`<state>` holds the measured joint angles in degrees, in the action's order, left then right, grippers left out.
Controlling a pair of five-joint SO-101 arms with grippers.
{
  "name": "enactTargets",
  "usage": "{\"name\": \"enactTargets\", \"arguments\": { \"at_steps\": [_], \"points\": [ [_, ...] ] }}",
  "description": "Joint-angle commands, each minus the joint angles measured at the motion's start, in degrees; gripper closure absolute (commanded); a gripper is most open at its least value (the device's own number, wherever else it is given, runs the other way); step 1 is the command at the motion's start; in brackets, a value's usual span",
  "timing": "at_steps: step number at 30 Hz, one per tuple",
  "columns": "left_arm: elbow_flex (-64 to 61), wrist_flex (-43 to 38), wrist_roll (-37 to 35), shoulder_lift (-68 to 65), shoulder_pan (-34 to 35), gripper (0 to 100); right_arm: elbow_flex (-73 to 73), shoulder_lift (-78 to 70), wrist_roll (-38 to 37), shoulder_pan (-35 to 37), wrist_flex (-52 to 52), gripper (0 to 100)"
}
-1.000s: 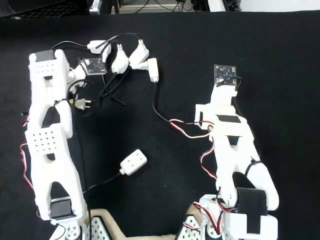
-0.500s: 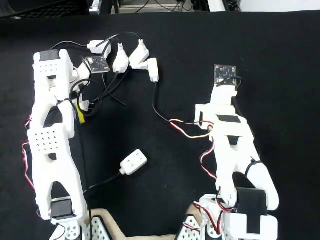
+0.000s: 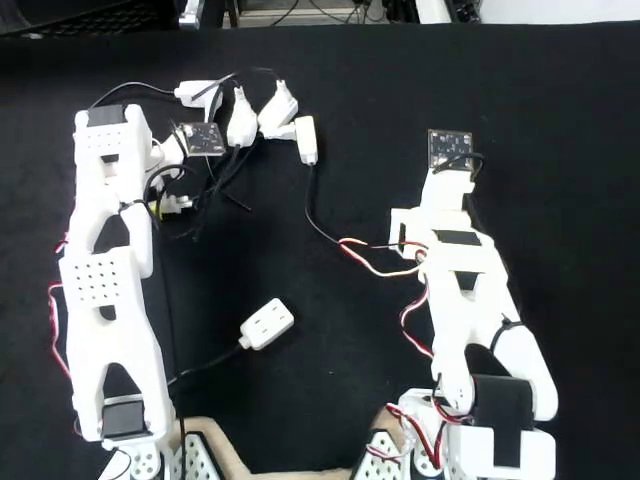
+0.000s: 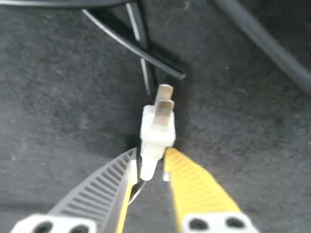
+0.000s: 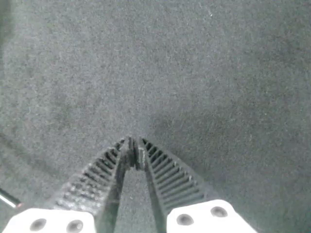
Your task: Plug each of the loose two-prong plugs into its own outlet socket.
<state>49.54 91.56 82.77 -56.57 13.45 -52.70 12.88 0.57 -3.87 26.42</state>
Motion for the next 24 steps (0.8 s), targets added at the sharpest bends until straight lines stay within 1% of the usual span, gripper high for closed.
{"name": "enactTargets", "arguments": {
  "at_steps": [1, 4, 9, 11, 14, 17, 22, 24],
  "points": [
    [0.75, -2.2, 5.27, -0.18, -0.57, 97, 1.63, 0.22, -0.53, 0.97, -1.76, 98.3],
    [4.79, -0.09, 5.27, -0.18, -0.04, 97, 1.63, 0.22, -0.53, 0.97, -1.85, 98.3],
    [15.87, 9.14, 5.19, -0.26, -0.04, 97, 1.63, 0.22, -0.53, 0.97, -1.85, 98.3],
    [18.59, 9.32, 4.22, -0.26, -0.04, 97, 1.63, 0.22, -0.53, 0.97, -1.85, 98.3],
    [22.55, 9.23, 0.88, -0.18, 0.57, 97, 1.63, 0.22, -0.53, 0.97, -1.85, 98.3],
    [29.41, 9.23, -2.99, -0.18, 1.19, 97, 1.63, 0.22, -0.53, 0.97, -1.85, 98.3],
    [43.82, 9.23, -12.48, -0.62, 0.66, 97, 1.63, 0.22, -0.53, 0.97, -1.93, 98.3],
    [46.29, 9.23, -17.41, -0.09, 0.22, 97, 1.63, 0.22, -0.53, 0.97, -1.93, 98.3]
  ]
}}
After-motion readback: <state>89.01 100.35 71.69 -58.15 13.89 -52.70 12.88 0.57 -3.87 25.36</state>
